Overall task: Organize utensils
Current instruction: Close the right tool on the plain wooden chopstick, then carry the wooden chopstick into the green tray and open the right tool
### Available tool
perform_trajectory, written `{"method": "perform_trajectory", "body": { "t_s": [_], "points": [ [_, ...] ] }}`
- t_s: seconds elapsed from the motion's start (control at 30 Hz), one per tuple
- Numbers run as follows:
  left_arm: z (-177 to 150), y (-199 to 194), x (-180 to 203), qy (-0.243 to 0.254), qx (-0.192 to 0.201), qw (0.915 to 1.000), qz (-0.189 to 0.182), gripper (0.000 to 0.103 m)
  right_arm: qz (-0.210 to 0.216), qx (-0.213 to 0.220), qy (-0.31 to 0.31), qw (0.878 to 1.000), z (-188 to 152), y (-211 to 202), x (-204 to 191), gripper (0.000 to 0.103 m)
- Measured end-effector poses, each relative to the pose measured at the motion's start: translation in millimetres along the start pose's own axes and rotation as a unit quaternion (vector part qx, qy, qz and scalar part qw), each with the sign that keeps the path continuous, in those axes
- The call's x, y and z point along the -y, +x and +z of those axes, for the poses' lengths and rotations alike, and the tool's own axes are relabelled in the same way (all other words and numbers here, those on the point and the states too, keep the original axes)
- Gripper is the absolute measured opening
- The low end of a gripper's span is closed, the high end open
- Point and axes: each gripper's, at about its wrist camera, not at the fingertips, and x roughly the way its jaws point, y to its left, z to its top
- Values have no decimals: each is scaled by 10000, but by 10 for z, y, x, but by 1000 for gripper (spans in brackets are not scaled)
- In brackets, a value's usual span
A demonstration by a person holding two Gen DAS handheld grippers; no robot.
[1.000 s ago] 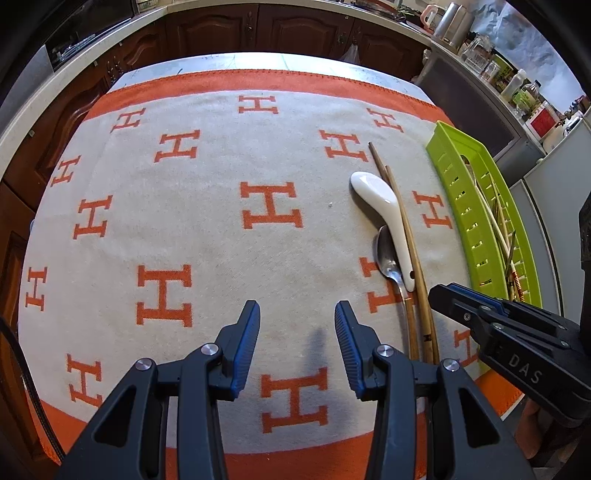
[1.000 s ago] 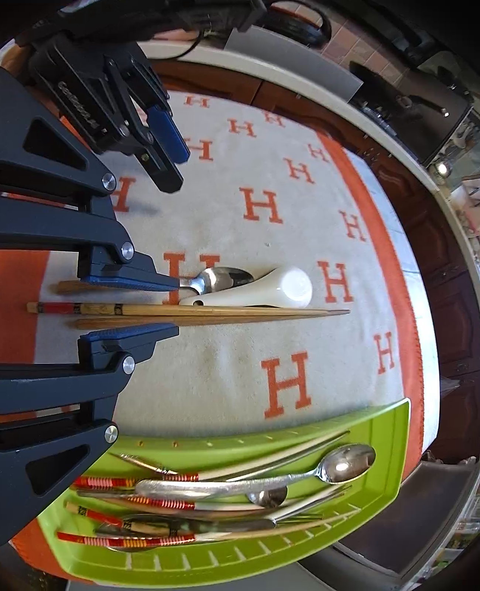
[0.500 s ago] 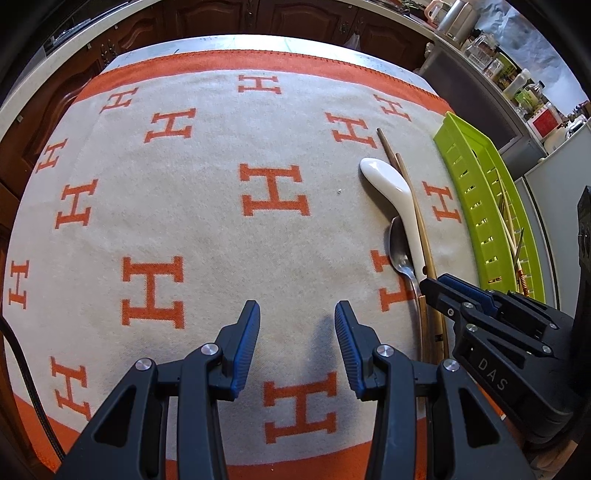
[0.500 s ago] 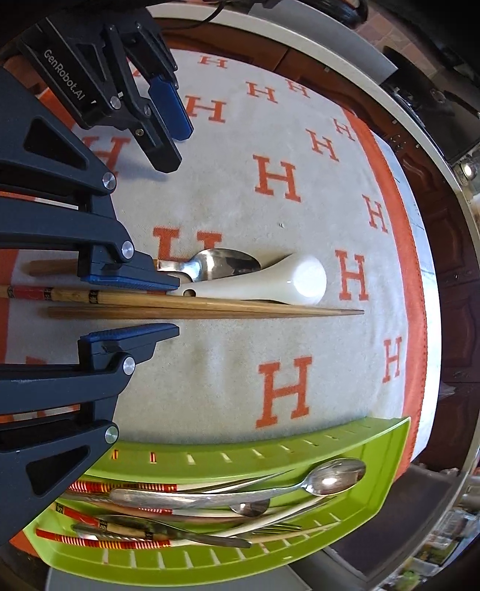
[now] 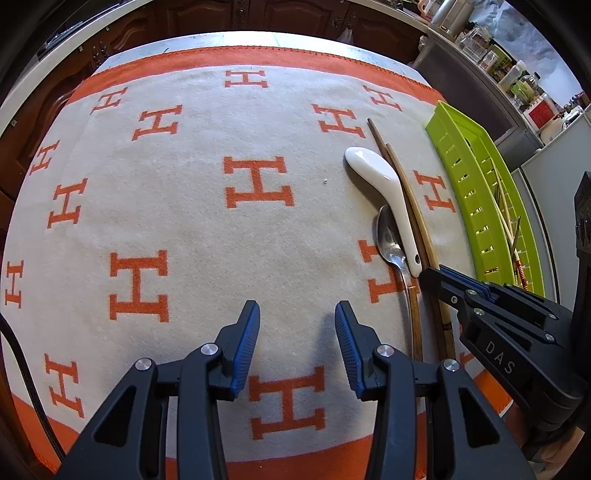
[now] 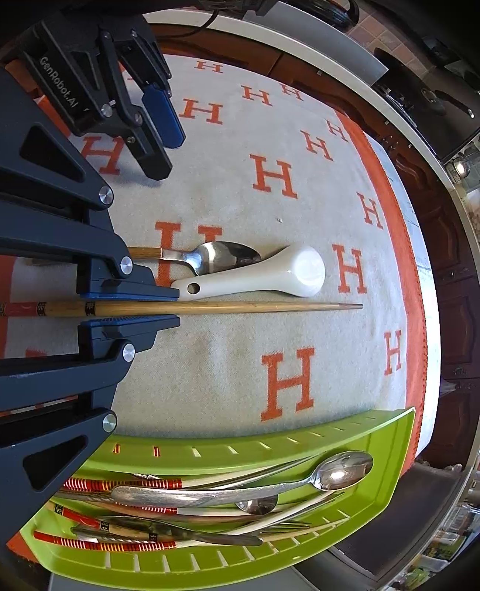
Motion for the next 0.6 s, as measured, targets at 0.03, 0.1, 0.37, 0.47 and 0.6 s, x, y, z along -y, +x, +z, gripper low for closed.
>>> {"method": "perform_trajectory", "body": {
  "t_s": [0.03,0.1,0.37,0.47,0.6],
  "points": [
    [-2,1,5,4,-4,10000,3,41,54,-7,55,10000,5,-2,18,7],
    [-10,-4,12,18,-18,10000,9,41,217,-5,213,9995,5,-14,69,7],
    [-11,8,82,70,-85,9999,28,41,663,159,541,9962,-27,-203,254,7],
    [-24,8,143,118,-108,9999,51,41,795,286,617,9945,-42,-321,305,7],
    [-21,-10,217,192,-92,9997,99,41,932,542,753,9913,-50,-573,434,7]
  ]
}}
